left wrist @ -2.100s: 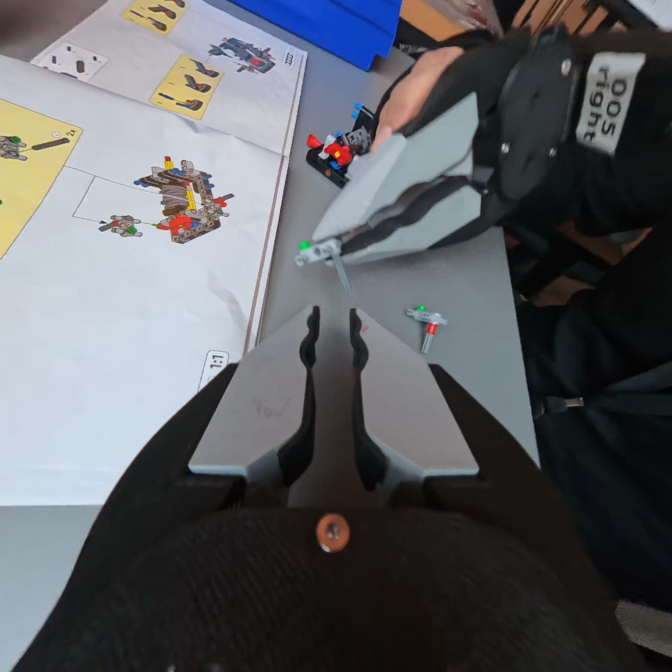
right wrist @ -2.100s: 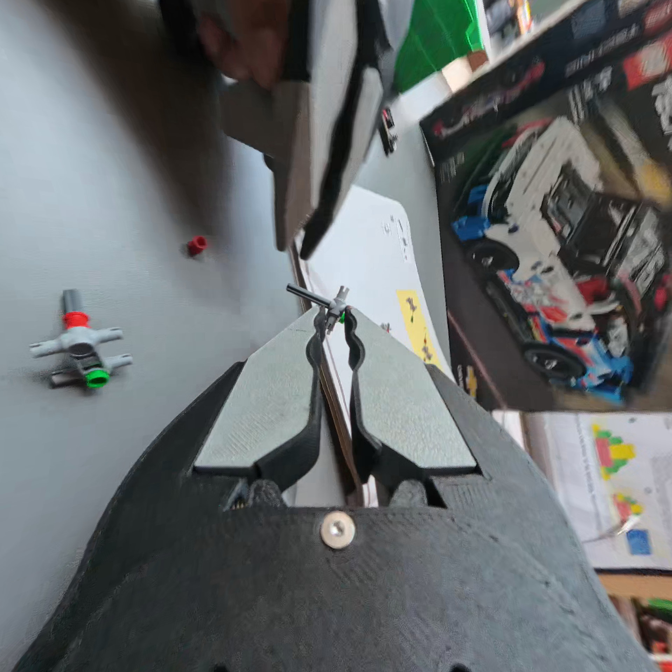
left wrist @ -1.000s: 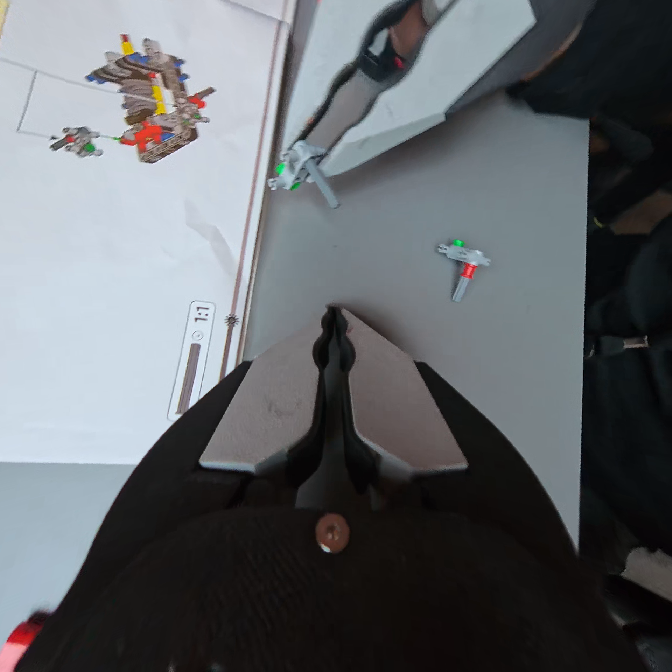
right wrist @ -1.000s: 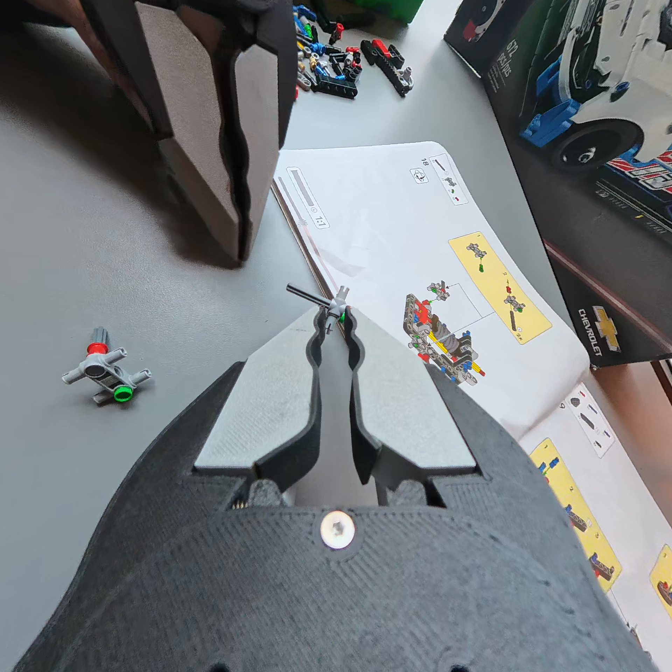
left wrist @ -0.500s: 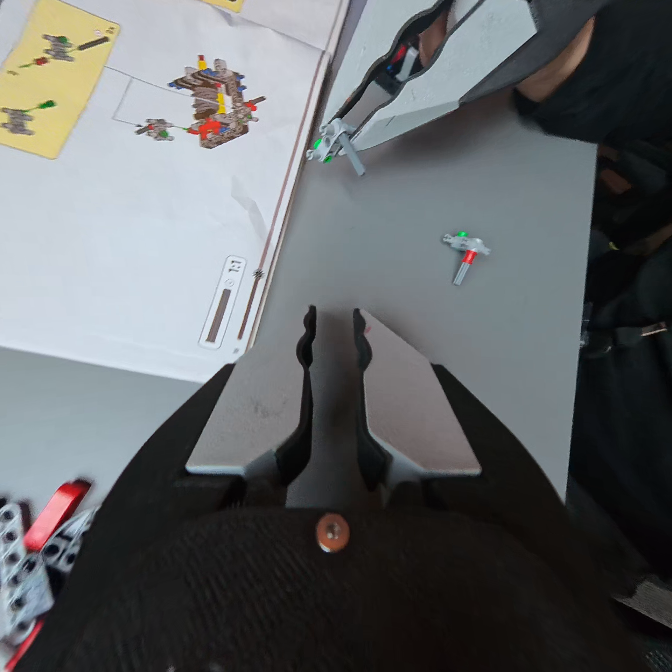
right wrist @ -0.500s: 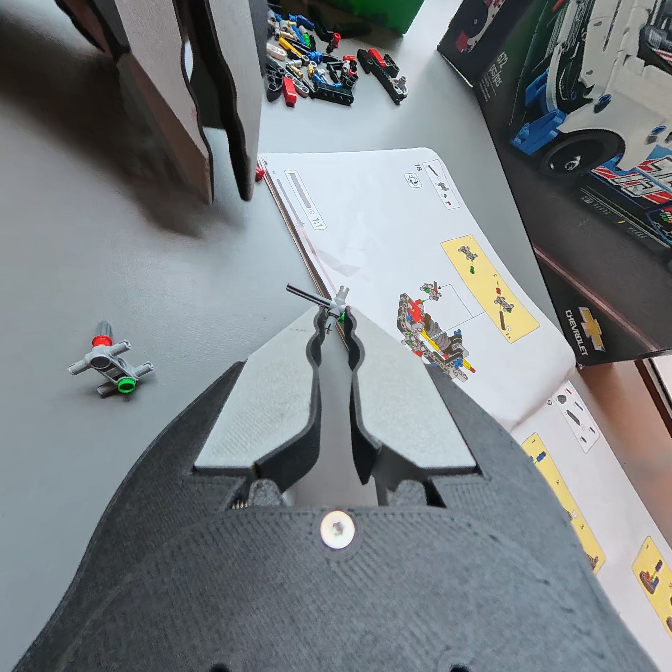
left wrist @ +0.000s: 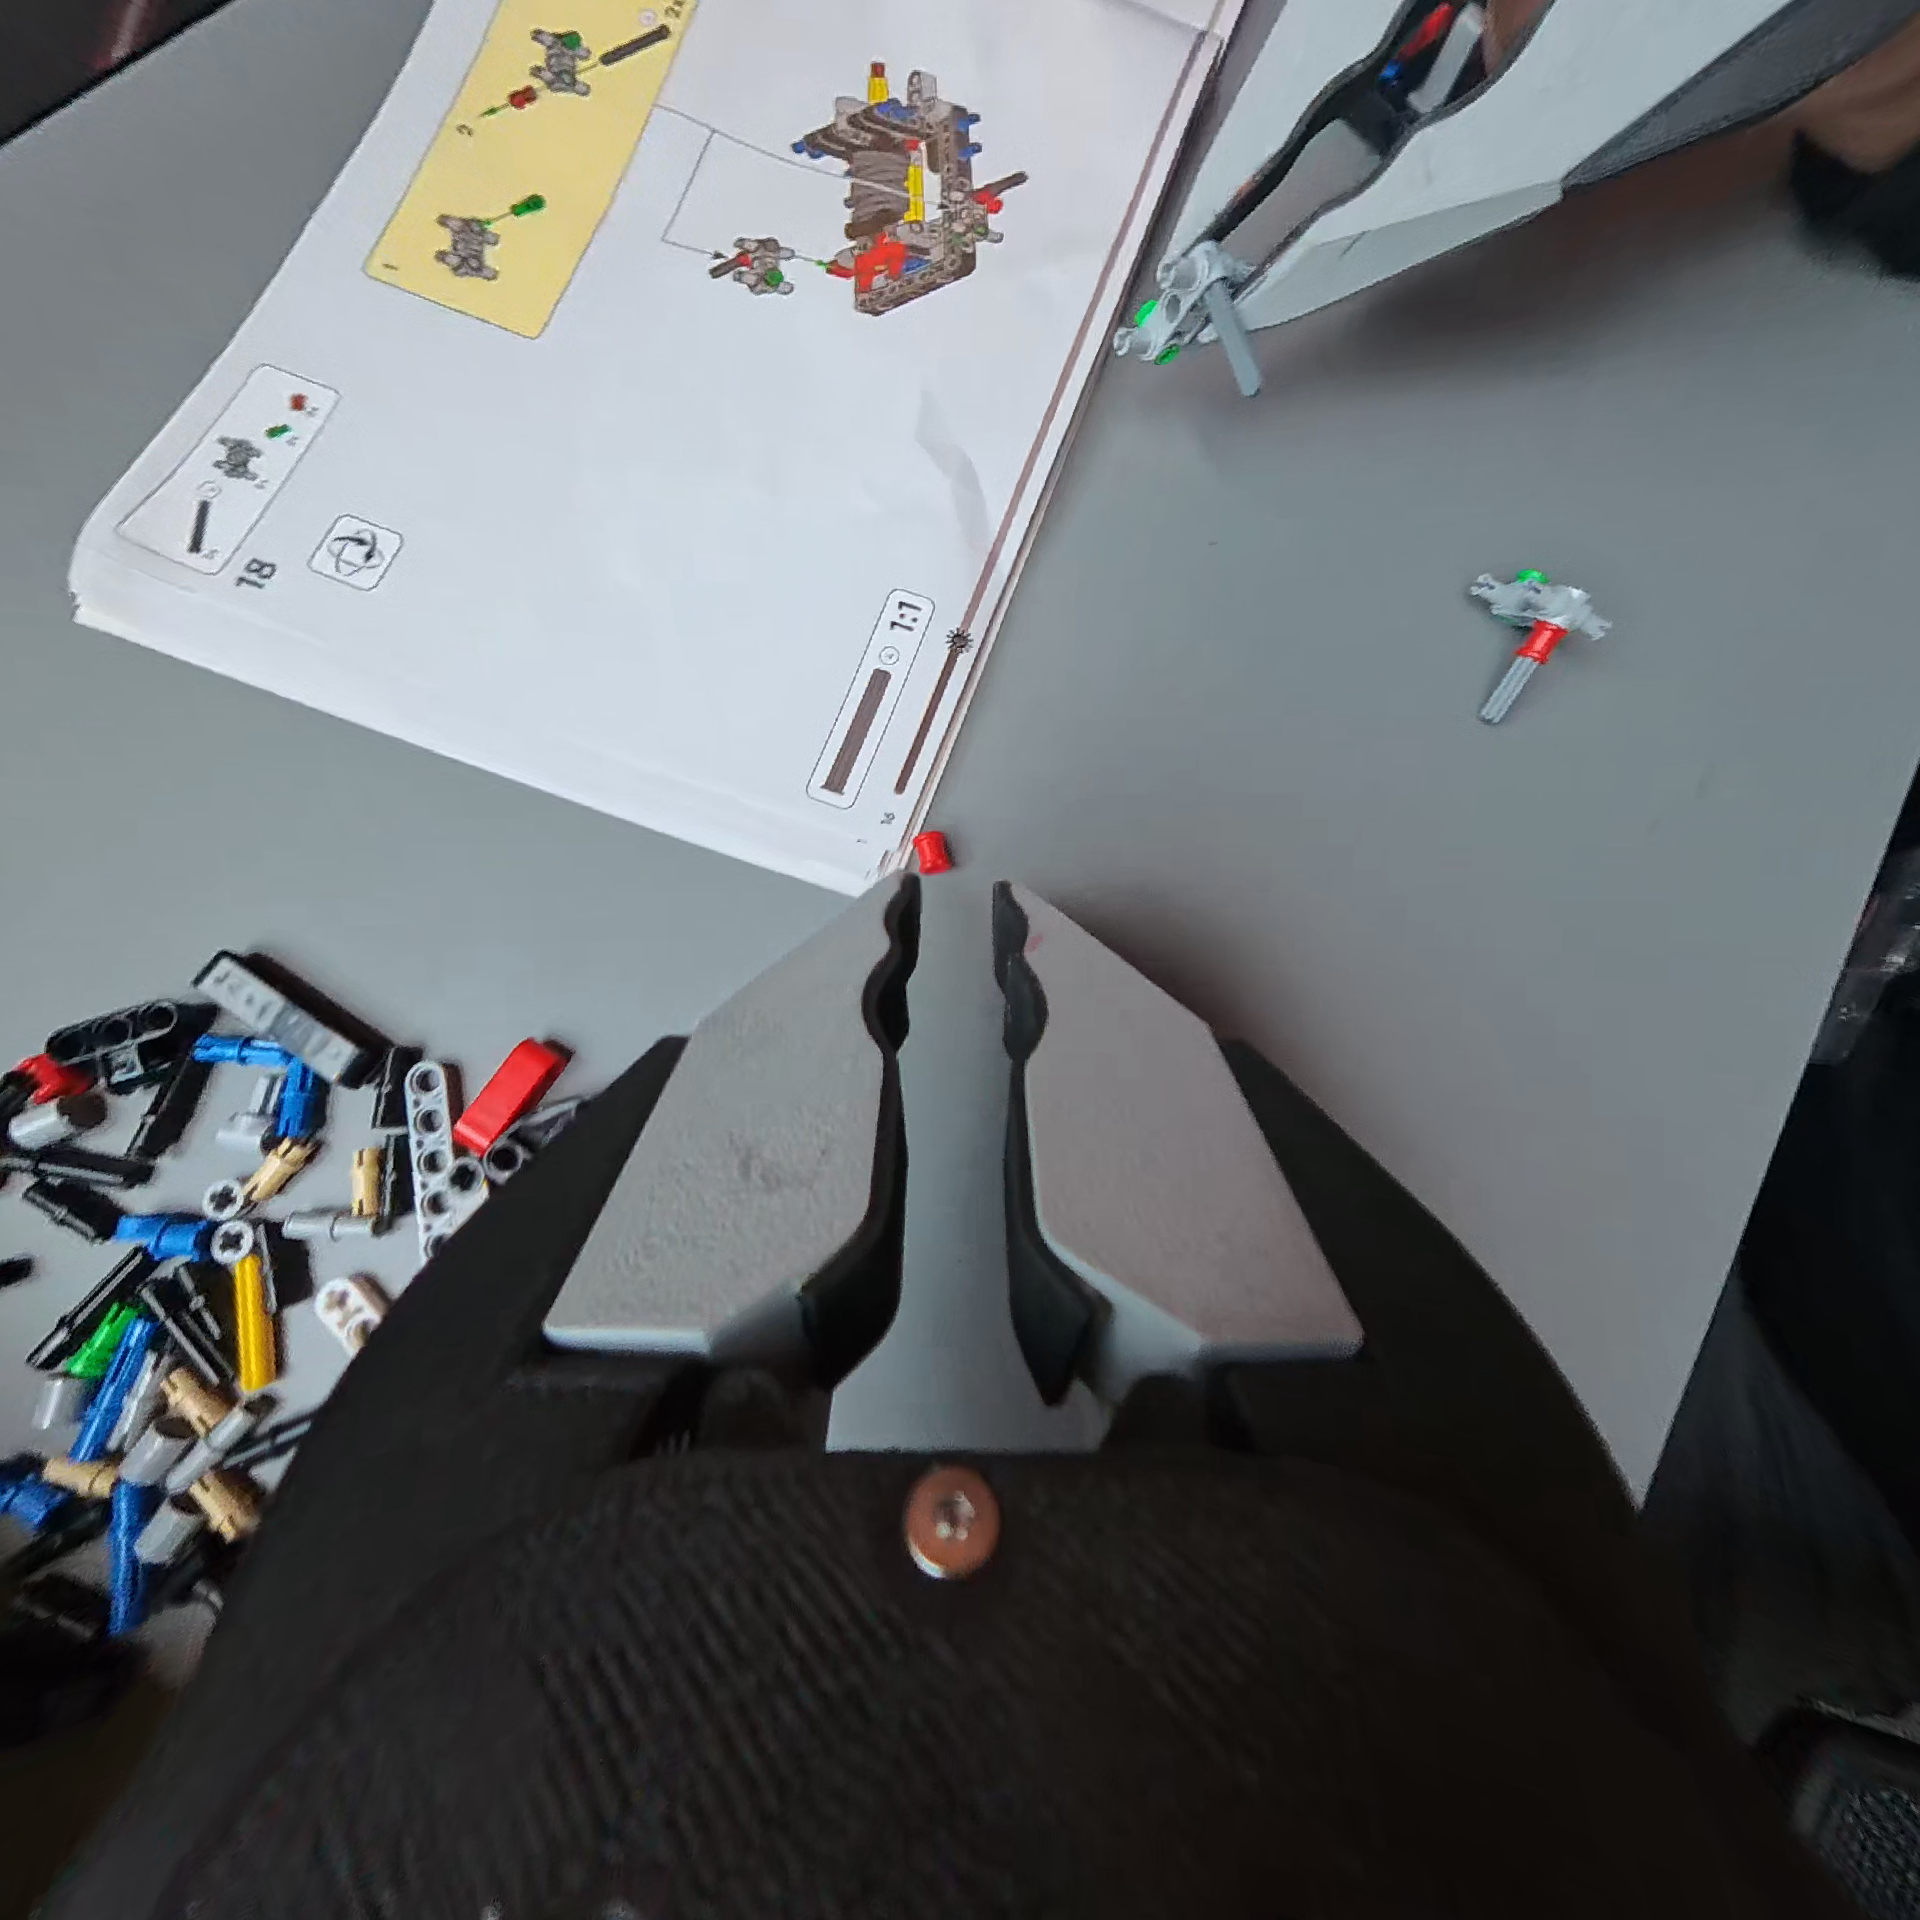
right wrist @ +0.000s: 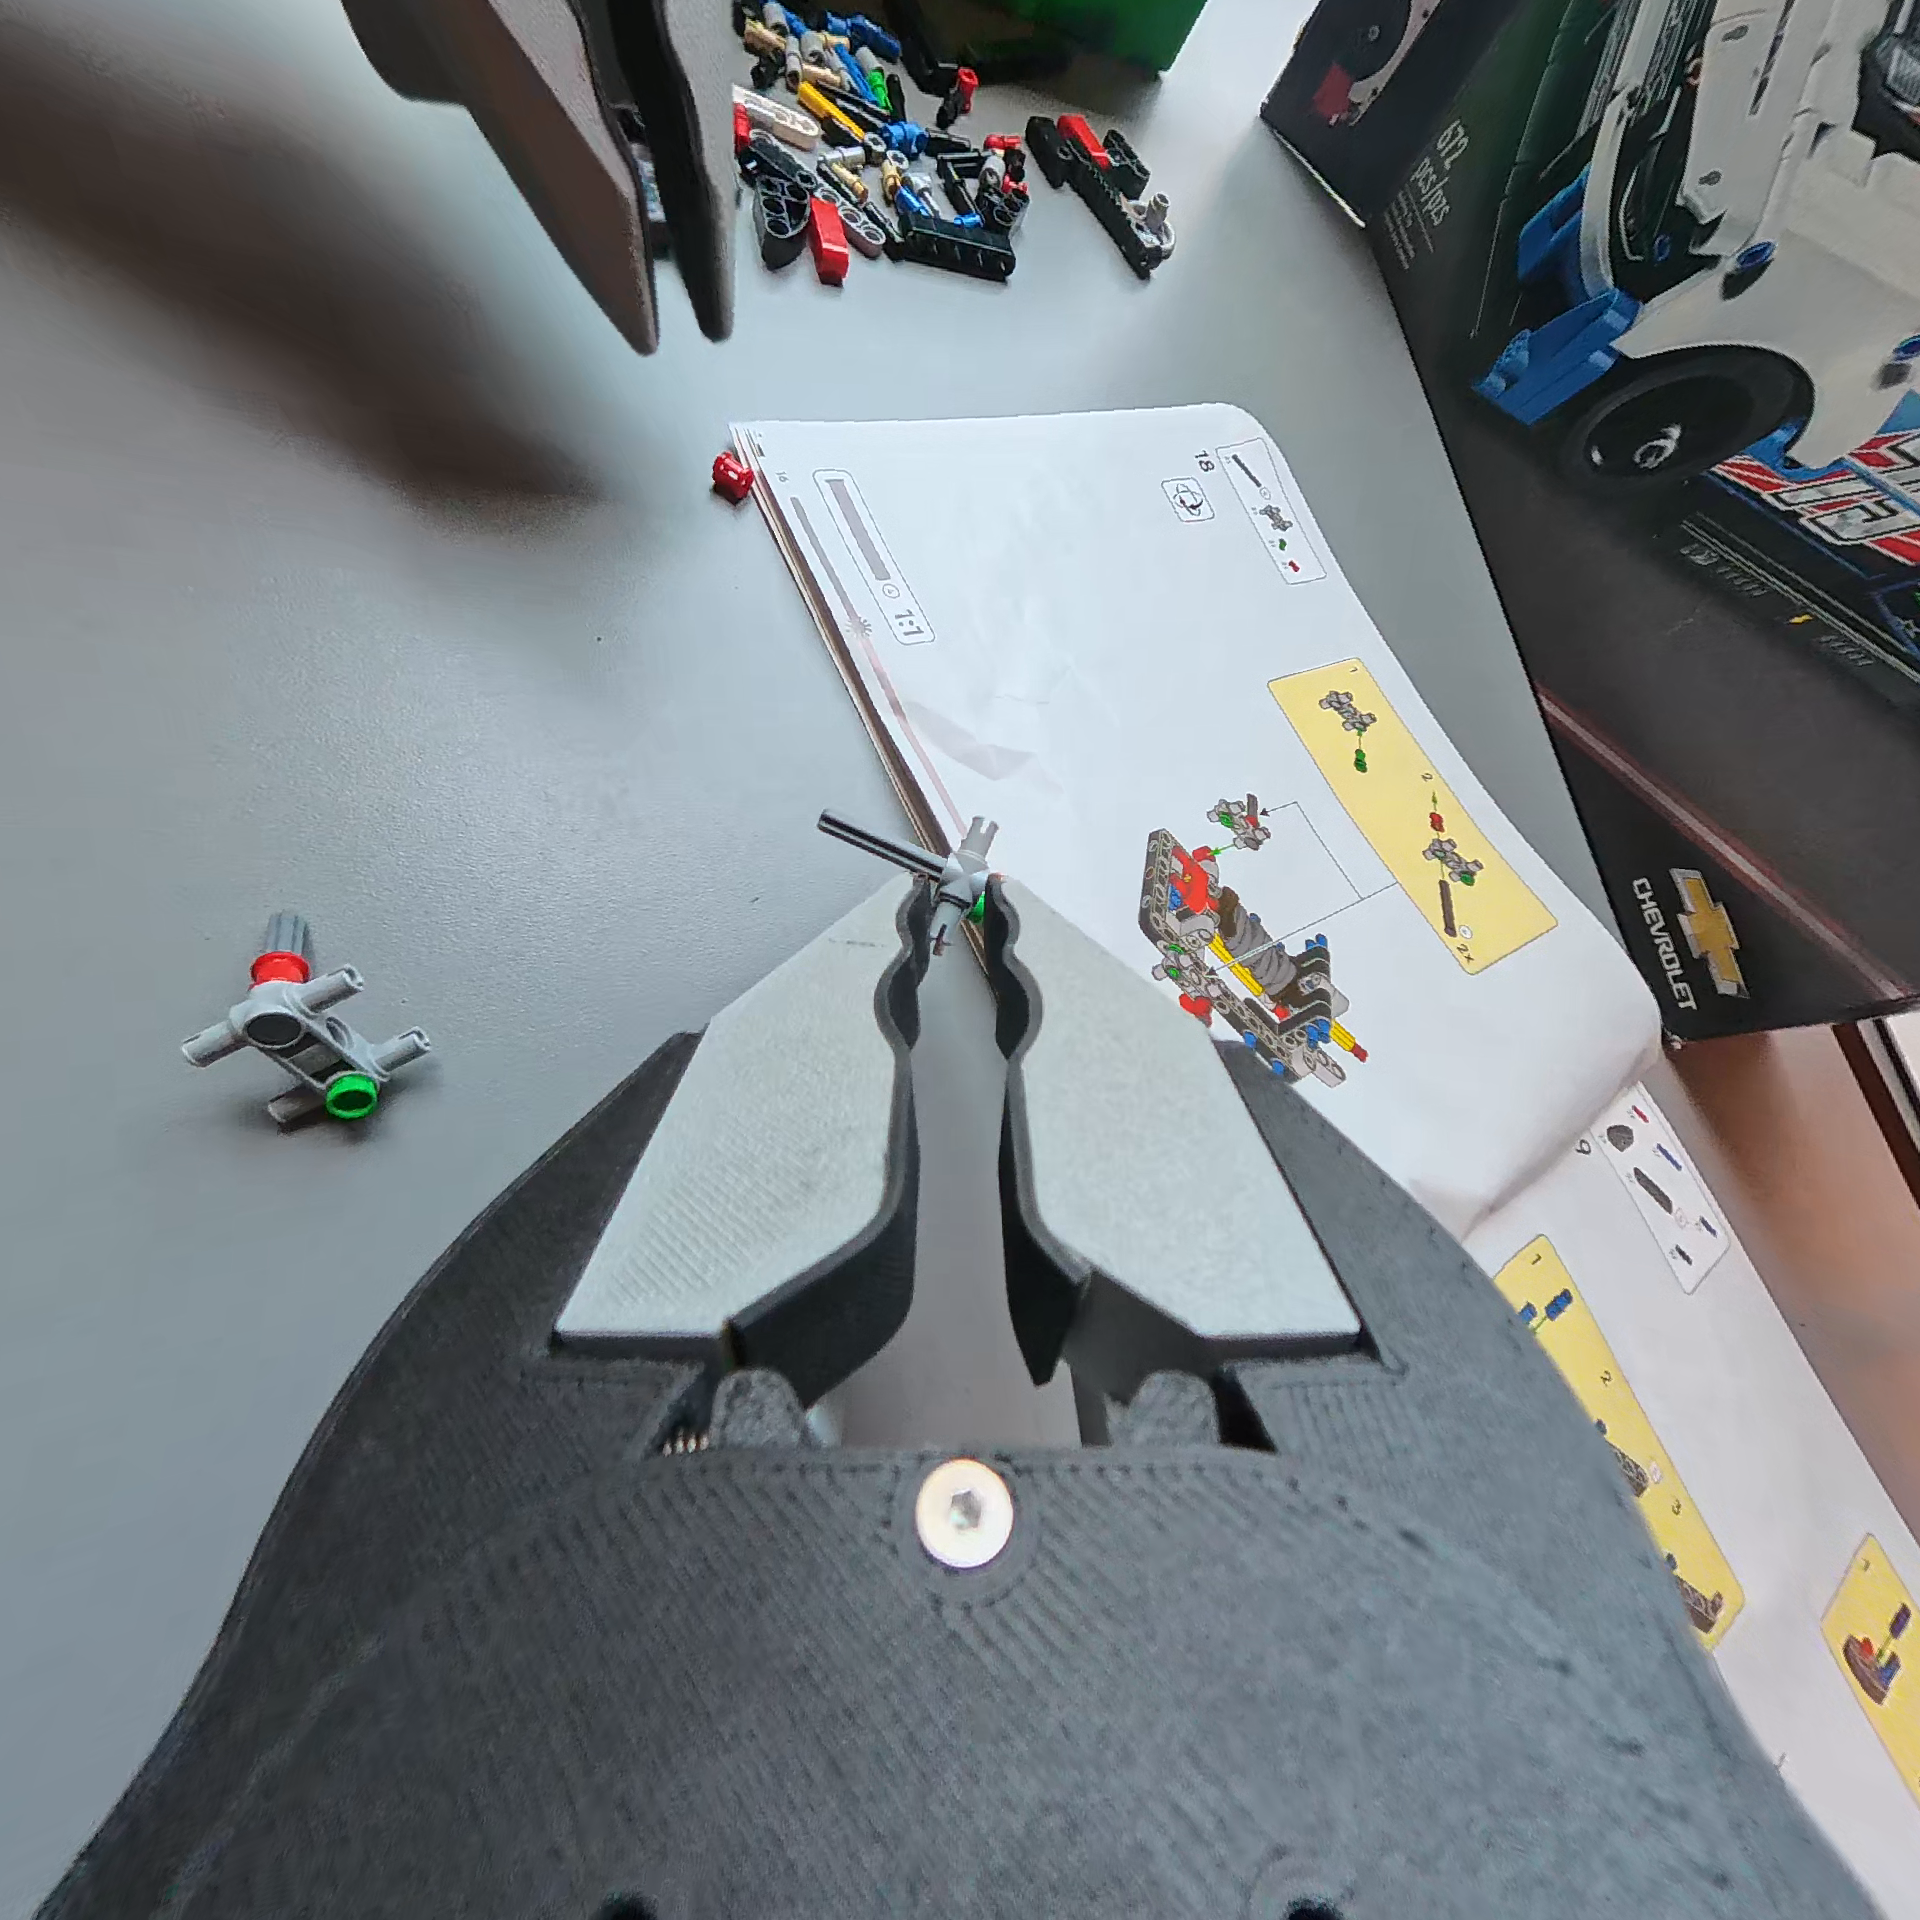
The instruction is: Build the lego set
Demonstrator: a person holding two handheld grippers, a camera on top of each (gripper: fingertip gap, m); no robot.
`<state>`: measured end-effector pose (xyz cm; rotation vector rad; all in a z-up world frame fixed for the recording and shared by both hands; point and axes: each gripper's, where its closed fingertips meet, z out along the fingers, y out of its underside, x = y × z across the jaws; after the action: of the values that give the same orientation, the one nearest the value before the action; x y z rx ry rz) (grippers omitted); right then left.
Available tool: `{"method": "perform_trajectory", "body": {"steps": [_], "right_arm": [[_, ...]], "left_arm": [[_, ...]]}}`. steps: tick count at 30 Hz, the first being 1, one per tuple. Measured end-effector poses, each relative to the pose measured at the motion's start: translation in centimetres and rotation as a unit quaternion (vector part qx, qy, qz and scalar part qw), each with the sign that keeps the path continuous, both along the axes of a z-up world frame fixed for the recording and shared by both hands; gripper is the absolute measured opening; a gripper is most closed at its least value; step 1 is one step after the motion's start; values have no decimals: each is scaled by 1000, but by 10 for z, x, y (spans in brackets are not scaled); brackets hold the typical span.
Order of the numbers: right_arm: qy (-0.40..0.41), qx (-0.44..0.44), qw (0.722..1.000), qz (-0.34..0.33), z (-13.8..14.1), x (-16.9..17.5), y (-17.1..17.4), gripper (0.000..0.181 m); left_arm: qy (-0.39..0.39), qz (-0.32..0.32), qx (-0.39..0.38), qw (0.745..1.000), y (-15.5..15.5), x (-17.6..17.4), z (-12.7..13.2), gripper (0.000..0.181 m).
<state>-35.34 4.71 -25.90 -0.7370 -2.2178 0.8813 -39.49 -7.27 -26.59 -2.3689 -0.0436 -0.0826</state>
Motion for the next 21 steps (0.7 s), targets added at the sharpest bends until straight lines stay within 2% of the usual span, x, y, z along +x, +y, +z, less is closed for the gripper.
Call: {"method": "perform_trajectory", "body": {"steps": [6, 12, 17, 21], "right_arm": [[-1, 3, 1000, -3, 0, 0, 1, 7], [0, -1, 1000, 0, 1, 1, 0, 7], [-2, 3, 1000, 1, -1, 1, 0, 7], [-3, 2, 1000, 3, -1, 1, -2, 7]], "left_arm": [[-32, 11, -53, 998, 17, 7, -25, 9], [0, 23, -45, 999, 20, 6, -25, 4], [16, 22, -41, 999, 8, 12, -17, 4], [33, 43, -38, 998, 2, 0, -11, 8]]}}
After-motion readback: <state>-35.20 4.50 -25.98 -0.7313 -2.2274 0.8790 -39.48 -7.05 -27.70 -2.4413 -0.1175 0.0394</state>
